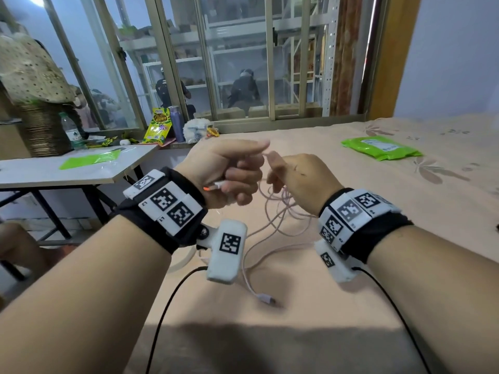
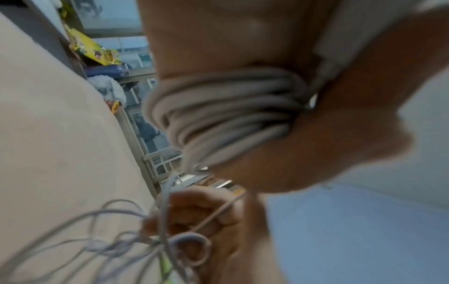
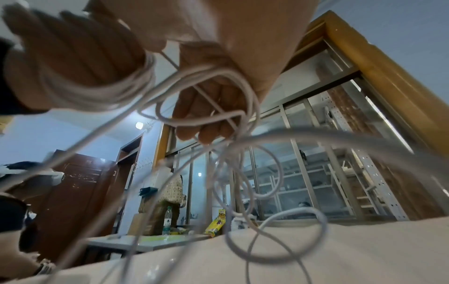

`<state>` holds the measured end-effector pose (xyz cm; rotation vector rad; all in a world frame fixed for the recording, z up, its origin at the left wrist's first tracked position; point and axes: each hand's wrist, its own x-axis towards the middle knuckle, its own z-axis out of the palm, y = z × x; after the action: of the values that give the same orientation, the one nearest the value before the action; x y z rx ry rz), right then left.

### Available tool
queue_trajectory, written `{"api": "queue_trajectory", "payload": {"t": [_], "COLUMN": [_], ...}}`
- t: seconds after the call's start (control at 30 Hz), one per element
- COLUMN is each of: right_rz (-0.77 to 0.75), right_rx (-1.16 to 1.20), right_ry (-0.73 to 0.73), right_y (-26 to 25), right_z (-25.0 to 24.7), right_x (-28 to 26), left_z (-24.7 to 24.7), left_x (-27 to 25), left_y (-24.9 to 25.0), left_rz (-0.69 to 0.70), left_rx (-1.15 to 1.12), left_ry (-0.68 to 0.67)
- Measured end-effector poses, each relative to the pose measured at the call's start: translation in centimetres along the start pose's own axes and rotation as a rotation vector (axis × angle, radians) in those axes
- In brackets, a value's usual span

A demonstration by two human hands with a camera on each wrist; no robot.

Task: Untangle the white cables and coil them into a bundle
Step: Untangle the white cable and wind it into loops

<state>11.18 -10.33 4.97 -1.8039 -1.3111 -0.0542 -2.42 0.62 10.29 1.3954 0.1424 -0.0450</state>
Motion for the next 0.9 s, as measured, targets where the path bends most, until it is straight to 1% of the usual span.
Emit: {"api": "queue_trajectory", "payload": {"t": [0.07, 0.13, 0.23, 0.27, 0.3, 0.37, 0.43, 0.5, 0.57, 0.6, 0.7, 0.77, 0.83, 0.9], "right_rz": [0.006, 0.025, 0.090, 0.090, 0.058, 0.044, 0.080, 0.130, 0.172, 0.180, 0.203, 0.243, 0.294, 0.306], "right_rx": [-0.012, -0.011, 0.057, 0.040, 0.011, 0.022, 0.030, 0.011, -0.061, -0.109, -0.185, -0.233, -0.240, -0.166], "right_ry": [-0.011, -0.047, -0.160, -0.190, -0.218, -0.270, -0.305, -0.337, -0.406, -0.419, -0.314, -0.284, -0.277, -0.261], "right_y": [0.8, 1.4, 1.7, 1.6, 1.5, 1.4, 1.7, 2.4, 3.4, 3.8, 4.6, 4.6, 4.4, 3.8], "right_z": [0.5, 1.2, 2.1, 2.3, 2.4, 2.6, 2.8, 3.0, 3.1, 3.0, 2.5, 2.5, 2.5, 2.4], "right_x": [-0.3, -0.5, -0.5, -0.6, -0.7, -0.8, -0.8, -1.0, -1.2, -1.4, -1.1, -0.7, -0.5, -0.4], "left_z": [0.4, 1.1, 2.7, 3.1, 3.2, 3.3, 3.2, 3.2, 3.3, 3.3, 3.6, 3.6, 3.5, 3.4], "left_x": [0.1, 0.2, 0.6, 0.8, 1.1, 1.6, 1.8, 1.7, 1.3, 0.9, 0.1, -0.1, 0.1, 0.3], "left_y": [0.5, 1.1, 1.5, 1.6, 1.6, 1.8, 1.9, 2.1, 2.8, 3.2, 4.4, 4.8, 4.6, 4.0], "left_rz": [0.089, 0.181, 0.352, 0.392, 0.423, 0.488, 0.543, 0.590, 0.647, 0.673, 0.732, 0.743, 0.700, 0.642], "left_rx": [-0.124, -0.243, -0.407, -0.427, -0.443, -0.484, -0.524, -0.540, -0.529, -0.523, -0.525, -0.513, -0.501, -0.476], "left_ry": [-0.033, 0.005, 0.054, 0.072, 0.081, 0.109, 0.176, 0.213, 0.208, 0.195, 0.190, 0.208, 0.240, 0.269]}}
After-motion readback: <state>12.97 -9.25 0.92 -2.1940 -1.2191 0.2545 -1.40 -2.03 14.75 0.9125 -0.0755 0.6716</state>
